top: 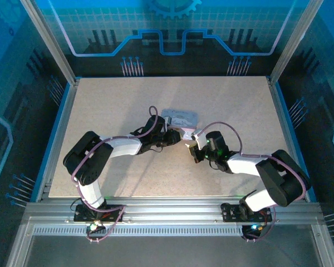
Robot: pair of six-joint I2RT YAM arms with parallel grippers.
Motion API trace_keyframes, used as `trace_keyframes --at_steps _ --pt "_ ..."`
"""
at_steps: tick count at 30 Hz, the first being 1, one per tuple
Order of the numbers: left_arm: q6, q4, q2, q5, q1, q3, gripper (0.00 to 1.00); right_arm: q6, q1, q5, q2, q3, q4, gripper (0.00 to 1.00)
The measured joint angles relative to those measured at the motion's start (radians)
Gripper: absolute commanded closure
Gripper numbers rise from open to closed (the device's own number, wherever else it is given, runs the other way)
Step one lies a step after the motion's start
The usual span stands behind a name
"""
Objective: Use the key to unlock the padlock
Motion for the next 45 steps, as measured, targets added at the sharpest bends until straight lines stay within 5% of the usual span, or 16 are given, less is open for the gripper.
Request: trace_keyframes --at_steps 45 --pt "-0.104 -0.002 0.000 0.019 -0.010 0.021 0.93 0.063 0.021 0.040 0.090 0.017 0.174 1.00"
